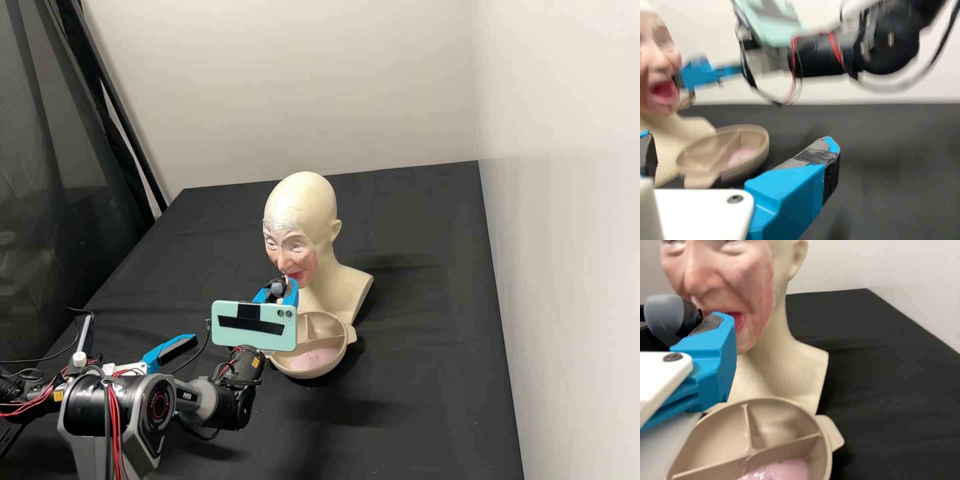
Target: Feed the grandma with a spoon
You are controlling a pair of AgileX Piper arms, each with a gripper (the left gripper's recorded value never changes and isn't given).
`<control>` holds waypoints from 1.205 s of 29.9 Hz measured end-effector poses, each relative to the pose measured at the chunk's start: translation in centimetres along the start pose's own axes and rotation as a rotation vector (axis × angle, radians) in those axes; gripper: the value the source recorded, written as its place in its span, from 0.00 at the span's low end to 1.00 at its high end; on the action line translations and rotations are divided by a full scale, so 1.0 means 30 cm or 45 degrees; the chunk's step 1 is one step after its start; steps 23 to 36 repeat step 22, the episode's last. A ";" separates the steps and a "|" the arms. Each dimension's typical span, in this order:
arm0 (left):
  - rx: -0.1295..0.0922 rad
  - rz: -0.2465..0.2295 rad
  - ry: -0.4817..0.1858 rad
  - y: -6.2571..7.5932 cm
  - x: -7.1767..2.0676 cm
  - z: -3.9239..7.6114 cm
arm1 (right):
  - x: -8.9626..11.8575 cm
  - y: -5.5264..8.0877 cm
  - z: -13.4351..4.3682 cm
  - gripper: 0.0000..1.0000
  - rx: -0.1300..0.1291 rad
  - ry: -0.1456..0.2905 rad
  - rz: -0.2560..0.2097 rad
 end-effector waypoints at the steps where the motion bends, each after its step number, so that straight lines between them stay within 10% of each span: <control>1: -0.028 0.045 -0.014 0.004 -0.003 0.000 | -0.007 -0.006 -0.004 0.00 -0.001 0.013 0.000; 6: -0.113 0.077 -0.003 0.007 -0.009 -0.010 | -0.034 -0.010 -0.015 0.00 -0.030 0.060 0.023; 13: -0.112 0.071 0.002 0.003 -0.013 -0.014 | -0.067 -0.010 -0.030 0.00 -0.082 0.097 0.078; 36: -0.112 0.068 0.005 0.002 -0.014 -0.016 | -0.100 0.004 -0.025 0.00 -0.050 0.046 0.135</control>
